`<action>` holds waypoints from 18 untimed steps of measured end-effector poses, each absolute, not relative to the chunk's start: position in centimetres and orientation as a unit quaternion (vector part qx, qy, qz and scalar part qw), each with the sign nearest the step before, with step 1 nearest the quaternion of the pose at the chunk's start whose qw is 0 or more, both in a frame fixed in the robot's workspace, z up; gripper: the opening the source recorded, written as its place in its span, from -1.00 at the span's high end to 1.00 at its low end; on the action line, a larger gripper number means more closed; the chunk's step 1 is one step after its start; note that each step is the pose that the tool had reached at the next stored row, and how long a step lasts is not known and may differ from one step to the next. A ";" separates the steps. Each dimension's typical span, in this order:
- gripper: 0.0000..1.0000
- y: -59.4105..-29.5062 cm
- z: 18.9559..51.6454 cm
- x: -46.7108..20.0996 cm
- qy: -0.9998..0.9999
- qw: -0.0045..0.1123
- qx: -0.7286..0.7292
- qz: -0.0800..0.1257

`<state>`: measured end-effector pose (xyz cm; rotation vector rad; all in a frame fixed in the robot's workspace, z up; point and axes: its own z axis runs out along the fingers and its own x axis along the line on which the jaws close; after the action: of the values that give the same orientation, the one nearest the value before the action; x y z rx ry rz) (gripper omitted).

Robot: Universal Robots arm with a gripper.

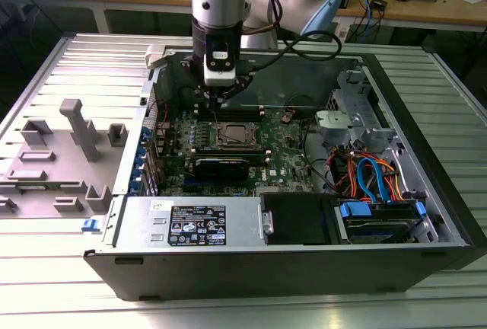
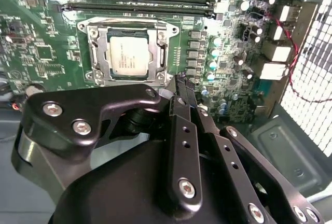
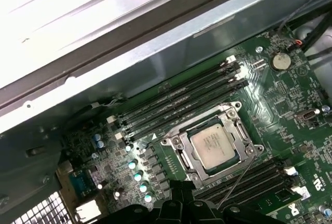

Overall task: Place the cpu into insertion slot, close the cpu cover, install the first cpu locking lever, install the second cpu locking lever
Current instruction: 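Install the first cpu locking lever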

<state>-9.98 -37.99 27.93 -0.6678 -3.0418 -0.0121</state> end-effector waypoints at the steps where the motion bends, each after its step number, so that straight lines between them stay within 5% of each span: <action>1: 0.79 -38.0 27.9 -10.0 -0.979 0.014 -0.205 -0.004; 18: 0.79 -38.0 27.5 -12.0 -0.997 0.014 -0.074 -0.002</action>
<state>-12.01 -37.99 27.50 -0.2301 -3.1049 -0.0064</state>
